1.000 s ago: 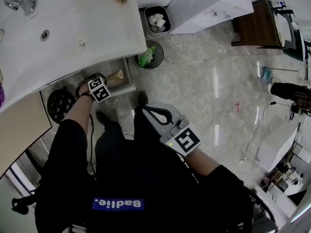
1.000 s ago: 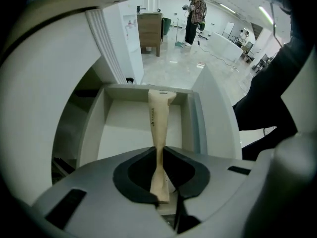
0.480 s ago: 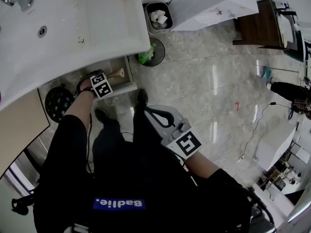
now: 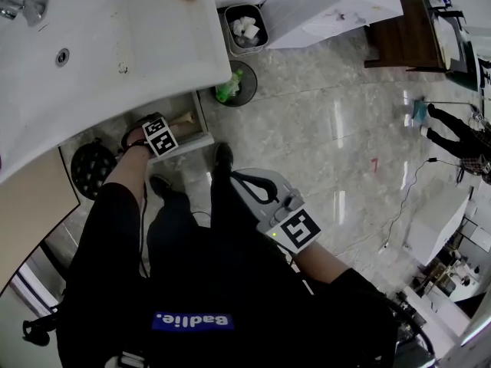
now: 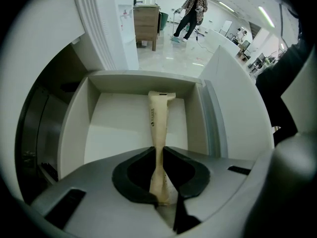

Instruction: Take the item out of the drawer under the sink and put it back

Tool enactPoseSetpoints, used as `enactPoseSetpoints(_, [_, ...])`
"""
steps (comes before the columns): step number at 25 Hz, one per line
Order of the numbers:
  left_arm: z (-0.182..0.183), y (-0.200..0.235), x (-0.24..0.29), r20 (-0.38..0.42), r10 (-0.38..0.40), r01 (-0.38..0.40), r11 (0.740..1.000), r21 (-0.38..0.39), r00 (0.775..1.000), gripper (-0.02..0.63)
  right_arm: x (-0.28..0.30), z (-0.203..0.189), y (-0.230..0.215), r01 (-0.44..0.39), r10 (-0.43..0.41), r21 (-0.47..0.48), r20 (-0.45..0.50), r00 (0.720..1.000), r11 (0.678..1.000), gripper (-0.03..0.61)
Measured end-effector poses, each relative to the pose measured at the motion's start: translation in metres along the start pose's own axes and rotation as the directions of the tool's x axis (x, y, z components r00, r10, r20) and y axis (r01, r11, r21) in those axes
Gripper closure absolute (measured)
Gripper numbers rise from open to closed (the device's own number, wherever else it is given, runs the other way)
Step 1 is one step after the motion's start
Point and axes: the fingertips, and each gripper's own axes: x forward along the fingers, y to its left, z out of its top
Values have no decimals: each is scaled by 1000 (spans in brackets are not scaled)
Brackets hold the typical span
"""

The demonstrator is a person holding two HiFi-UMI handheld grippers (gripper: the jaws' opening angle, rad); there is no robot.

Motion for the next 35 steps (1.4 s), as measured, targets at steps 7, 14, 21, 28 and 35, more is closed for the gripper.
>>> enactPoseSetpoints(7, [1,1,1,-6,17,-17,1000,-18,1000,571,-17,-8,-5,30,-30,0,-8,1000,1000,575])
enactPoseSetpoints(14, [6,2,-27,63,39,-36,998,-45,997,570,-20,1,1,22,-22,-25,-2,1000,999,575])
enactPoseSetpoints(21, [6,-6,-73,122,76,-65,993,-98,990,569,-23,24,19,-4,6,-75,23,1000,997,575])
enactPoseSetpoints(28, [16,-12,-140,238,152,-106,975,-197,959,571,-21,43,42,-47,52,-101,50,997,994,575])
enactPoseSetpoints(35, [35,-26,-228,408,254,-139,947,-290,877,571,-9,55,56,-89,97,-133,52,994,987,575])
